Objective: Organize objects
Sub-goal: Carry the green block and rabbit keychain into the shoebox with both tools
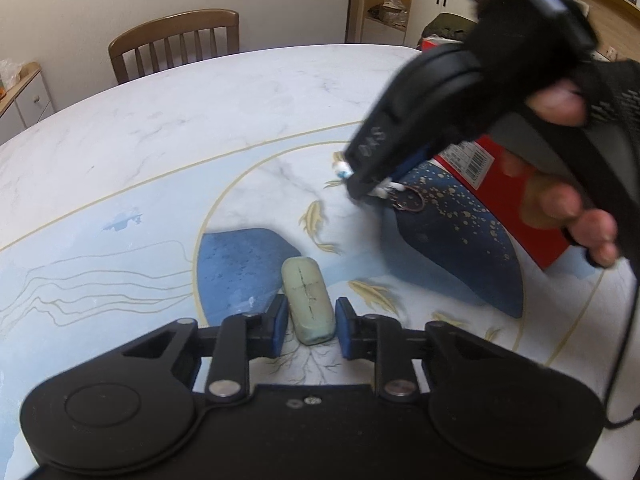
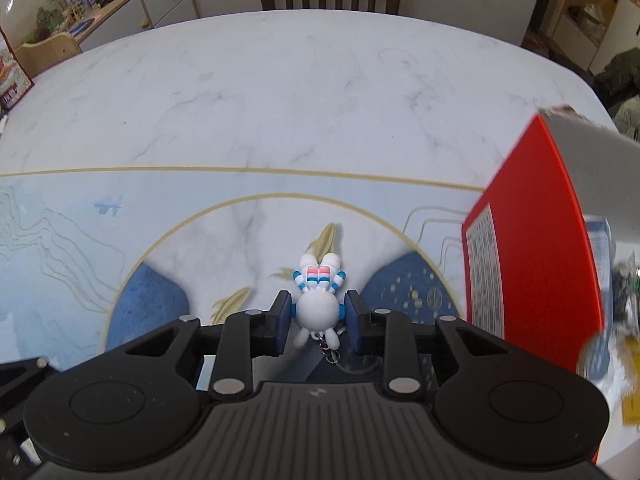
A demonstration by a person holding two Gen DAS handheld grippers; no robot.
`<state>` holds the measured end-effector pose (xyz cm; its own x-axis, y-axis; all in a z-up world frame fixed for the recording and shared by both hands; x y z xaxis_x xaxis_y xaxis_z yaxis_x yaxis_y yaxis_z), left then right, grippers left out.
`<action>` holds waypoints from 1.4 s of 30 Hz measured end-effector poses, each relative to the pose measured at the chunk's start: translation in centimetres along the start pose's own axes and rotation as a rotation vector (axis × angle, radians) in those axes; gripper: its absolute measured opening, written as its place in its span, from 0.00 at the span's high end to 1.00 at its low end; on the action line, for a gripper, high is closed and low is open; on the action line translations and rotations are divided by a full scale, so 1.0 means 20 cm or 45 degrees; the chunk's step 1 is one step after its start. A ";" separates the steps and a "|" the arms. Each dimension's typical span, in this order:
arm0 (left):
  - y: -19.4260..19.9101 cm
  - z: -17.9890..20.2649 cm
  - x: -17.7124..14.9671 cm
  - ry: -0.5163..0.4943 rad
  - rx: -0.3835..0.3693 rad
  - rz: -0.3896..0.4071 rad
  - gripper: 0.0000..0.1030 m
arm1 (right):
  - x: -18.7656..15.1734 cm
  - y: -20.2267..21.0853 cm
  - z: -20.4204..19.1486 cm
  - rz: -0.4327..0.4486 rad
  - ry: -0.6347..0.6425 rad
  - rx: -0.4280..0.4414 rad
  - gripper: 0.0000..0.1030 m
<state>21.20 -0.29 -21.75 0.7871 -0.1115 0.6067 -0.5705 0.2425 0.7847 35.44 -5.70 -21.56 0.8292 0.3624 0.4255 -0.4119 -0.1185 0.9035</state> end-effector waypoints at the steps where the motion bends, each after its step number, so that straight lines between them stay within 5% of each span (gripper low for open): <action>1: 0.00 -0.01 0.00 0.004 -0.006 0.002 0.77 | -0.01 0.02 0.00 -0.003 -0.007 0.008 0.73; 28: 0.21 -0.06 -0.08 0.127 -0.012 0.036 0.81 | -0.29 0.64 0.13 0.066 -0.052 0.066 0.73; 42: 0.36 0.11 -0.01 0.176 -0.015 0.086 0.81 | -0.37 0.88 0.43 0.136 -0.058 0.079 0.73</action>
<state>16.46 -0.65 -15.88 0.7722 0.0391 0.6342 -0.6212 0.2561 0.7406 25.38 -18.33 -8.42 0.7987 0.3025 0.5202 -0.4757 -0.2120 0.8537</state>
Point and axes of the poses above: each gripper's, at about its wrist camera, not at the fingertips, and y roughly against the way its jaws point, z to its right, x to its top, the point moved 6 cm from there along -y, roughly the way its jaws point, and after that the axes turned 8 degrees about -x, right-handed, at the moved point
